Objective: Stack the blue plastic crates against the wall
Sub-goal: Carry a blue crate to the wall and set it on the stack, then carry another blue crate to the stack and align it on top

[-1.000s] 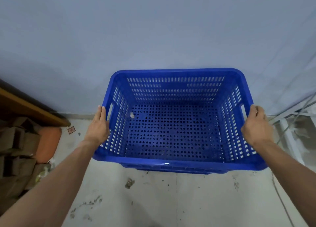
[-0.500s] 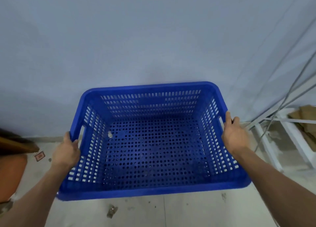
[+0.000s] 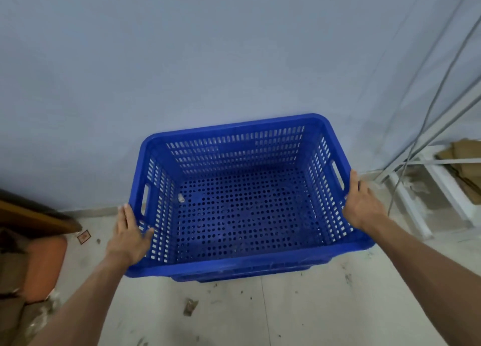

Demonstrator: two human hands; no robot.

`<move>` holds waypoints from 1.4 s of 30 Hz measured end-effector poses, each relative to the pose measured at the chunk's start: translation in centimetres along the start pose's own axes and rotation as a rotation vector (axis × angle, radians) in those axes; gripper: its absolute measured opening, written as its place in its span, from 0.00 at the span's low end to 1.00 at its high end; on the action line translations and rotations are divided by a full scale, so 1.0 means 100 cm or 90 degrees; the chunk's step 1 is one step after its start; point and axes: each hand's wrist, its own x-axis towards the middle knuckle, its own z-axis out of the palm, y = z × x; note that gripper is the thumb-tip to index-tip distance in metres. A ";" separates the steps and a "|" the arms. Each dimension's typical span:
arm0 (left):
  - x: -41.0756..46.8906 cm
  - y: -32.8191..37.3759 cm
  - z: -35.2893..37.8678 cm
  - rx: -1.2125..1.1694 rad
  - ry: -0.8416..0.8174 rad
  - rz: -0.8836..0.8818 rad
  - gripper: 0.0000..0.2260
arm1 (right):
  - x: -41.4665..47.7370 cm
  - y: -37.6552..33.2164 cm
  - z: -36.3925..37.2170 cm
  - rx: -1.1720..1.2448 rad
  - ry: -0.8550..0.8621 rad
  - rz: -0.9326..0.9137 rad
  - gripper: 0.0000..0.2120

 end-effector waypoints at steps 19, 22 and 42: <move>-0.206 0.156 -0.096 -0.011 -0.179 0.320 0.28 | -0.233 -0.021 -0.121 0.145 -0.035 -0.002 0.32; -0.243 0.180 -0.124 -0.014 -0.190 0.354 0.27 | -0.277 -0.005 -0.146 0.157 -0.042 0.006 0.30; -0.643 0.288 -0.082 -0.129 -0.237 0.567 0.12 | -0.613 0.216 -0.196 0.222 0.069 0.057 0.27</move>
